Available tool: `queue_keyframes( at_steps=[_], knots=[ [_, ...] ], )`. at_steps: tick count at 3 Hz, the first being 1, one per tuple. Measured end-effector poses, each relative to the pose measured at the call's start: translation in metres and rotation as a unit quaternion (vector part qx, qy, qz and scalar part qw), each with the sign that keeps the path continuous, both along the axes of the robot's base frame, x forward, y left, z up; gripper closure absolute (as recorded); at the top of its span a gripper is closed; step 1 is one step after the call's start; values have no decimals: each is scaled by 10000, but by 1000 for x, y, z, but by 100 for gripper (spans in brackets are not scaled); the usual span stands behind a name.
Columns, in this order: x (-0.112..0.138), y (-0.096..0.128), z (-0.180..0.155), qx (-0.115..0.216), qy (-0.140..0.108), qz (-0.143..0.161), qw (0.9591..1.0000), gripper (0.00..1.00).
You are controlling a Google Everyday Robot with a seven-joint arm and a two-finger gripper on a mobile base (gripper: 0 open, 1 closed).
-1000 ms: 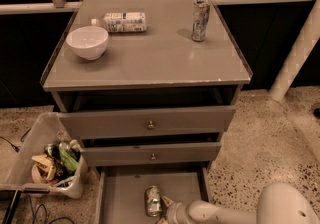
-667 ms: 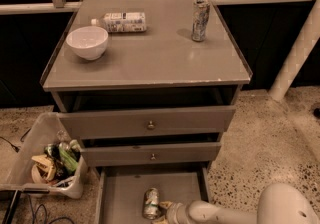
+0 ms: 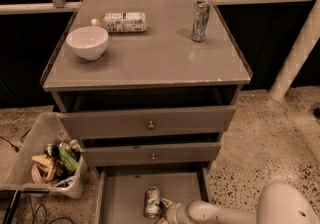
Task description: Pick 7up can from bottom drawer and place on counter
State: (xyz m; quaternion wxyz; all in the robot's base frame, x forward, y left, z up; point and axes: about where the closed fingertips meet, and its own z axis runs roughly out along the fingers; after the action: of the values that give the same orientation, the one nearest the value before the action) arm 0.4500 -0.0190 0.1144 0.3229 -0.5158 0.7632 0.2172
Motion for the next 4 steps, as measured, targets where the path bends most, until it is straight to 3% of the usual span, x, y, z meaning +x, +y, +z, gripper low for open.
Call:
queue_keyframes(
  at_steps=[1,3,4],
  knots=[
    [0,0,0,0,0,0,10000,4],
    [-2,3,3,-15,-40,76,10000,0],
    [-5,6,20,-84,-141,199,9997,0]
  ],
)
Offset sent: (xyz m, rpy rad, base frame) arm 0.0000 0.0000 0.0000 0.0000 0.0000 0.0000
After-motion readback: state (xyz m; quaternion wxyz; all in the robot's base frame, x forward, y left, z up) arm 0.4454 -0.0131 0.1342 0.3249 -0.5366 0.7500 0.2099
